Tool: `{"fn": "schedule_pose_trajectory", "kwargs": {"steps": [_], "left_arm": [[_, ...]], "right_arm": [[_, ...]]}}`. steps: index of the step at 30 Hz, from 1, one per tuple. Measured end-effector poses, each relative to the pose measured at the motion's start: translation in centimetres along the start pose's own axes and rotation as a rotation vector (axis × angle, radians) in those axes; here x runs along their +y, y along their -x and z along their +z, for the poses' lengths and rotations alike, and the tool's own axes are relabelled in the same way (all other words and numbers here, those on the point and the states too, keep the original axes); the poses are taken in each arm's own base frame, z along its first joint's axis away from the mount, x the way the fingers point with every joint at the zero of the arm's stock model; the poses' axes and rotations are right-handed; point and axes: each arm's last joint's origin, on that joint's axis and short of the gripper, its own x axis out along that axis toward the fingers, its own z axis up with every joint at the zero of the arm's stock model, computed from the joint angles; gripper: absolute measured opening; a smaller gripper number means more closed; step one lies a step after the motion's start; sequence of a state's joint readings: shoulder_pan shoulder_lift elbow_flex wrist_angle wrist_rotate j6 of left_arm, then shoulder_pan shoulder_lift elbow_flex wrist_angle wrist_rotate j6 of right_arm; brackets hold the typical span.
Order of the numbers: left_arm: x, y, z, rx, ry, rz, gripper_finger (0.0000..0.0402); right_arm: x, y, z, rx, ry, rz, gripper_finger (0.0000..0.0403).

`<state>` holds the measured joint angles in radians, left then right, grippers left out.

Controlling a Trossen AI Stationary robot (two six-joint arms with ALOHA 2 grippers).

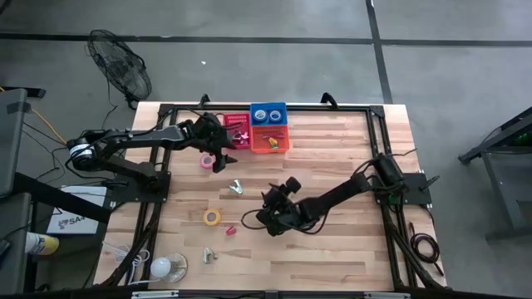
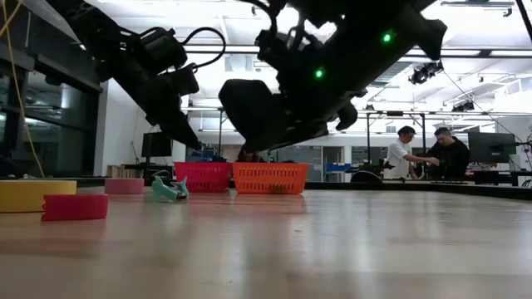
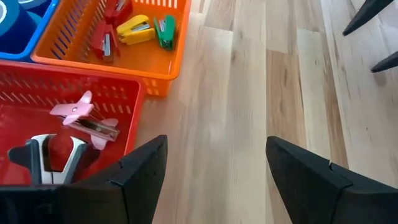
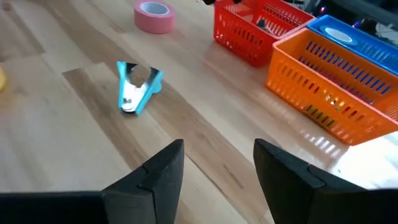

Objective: Pick and place Stapler, Stapler remover, tape
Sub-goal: Put the light blue staple remover into the red bin

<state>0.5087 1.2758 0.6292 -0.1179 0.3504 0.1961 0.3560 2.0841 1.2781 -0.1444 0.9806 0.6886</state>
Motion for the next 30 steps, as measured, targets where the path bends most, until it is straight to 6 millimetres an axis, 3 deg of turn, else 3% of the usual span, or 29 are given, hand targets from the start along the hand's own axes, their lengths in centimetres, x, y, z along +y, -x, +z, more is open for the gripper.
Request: {"fn": "schedule_pose_trajectory", "kwargs": {"steps": [14,24,30], "left_arm": [[-0.9,-0.3,-0.3,0.049,-0.017,-0.041,0.0268],[-2.0,-0.6,-0.2,0.060,-0.051,-0.042,0.0268],[-2.0,-0.6,-0.2,0.063,-0.023,-0.050,0.0268]], "right_arm": [[-1.4,3.0,1.3,0.098,0.110,0.046,0.0186],[-4.9,6.3,1.8,0.120,0.196,-0.130,0.0185],[-7.3,7.5,3.3,0.144,0.276,-0.189,0.0185]]}}
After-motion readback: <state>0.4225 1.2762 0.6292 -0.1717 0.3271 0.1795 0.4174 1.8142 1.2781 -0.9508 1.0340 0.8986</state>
